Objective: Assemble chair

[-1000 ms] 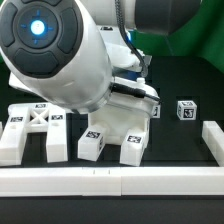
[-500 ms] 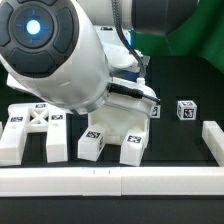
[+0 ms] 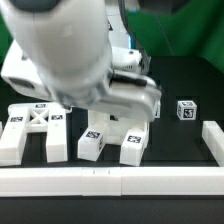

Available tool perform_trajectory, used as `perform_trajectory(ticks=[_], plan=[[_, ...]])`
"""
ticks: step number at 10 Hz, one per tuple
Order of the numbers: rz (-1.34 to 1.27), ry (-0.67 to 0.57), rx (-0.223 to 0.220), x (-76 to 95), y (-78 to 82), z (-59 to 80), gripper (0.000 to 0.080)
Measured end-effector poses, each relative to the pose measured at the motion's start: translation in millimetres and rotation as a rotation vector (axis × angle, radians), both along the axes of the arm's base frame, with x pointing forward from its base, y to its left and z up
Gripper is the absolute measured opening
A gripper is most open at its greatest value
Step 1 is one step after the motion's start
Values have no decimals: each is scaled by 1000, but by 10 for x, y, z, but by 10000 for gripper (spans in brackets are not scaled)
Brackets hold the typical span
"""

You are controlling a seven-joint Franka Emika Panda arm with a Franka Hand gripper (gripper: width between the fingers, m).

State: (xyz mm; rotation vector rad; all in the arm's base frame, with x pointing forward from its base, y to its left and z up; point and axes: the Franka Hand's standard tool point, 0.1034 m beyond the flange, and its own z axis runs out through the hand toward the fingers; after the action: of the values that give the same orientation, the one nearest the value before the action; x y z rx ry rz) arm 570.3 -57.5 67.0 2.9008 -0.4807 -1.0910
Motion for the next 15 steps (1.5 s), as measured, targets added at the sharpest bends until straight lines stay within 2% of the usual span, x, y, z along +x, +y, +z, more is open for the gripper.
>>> perform_trajectory(ticks=[2,3,4,5,7,9,11,15], plan=[[-2,-96,-12,77,-68,64,649],[8,-199,-24,223,-106,89,649],[5,-245,-30,236,-111,128,649],[11,-344,-52,331,-114,109,649],[28,-479,-77,348,-90,101,649],[110,-478,-32,305,-188,108,649],[252,-503,39,314,-368,117,649],[243,-498,38,296,-397,105,649]])
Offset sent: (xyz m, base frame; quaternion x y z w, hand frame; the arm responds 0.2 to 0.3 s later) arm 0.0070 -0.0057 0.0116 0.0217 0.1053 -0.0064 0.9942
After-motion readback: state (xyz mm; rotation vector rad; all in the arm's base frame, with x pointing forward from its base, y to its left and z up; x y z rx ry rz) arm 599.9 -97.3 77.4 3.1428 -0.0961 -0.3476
